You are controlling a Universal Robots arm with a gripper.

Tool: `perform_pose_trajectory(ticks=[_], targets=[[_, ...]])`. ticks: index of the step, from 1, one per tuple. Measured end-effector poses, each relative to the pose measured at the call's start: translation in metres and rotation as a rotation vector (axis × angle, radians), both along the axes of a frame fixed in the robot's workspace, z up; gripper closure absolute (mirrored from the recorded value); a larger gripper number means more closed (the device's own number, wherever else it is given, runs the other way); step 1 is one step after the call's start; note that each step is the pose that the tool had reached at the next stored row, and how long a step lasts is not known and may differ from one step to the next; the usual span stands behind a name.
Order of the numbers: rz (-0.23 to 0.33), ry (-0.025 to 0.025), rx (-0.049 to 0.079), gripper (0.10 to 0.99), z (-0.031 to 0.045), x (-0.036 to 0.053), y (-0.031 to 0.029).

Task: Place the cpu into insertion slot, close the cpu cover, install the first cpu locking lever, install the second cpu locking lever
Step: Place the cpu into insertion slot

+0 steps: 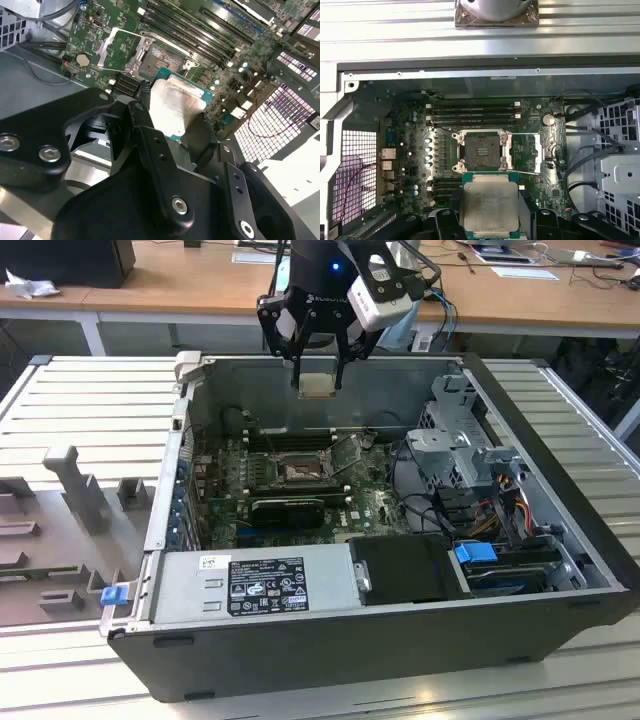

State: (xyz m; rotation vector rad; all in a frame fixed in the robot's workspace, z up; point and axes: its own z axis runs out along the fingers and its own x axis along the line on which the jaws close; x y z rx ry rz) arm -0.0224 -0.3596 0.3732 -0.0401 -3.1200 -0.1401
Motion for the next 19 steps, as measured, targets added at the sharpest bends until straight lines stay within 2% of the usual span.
perform_pose_trajectory(ticks=[19], targets=[[-0.024,0.0,0.0,0.561,-0.0013,0.0,0.0]])
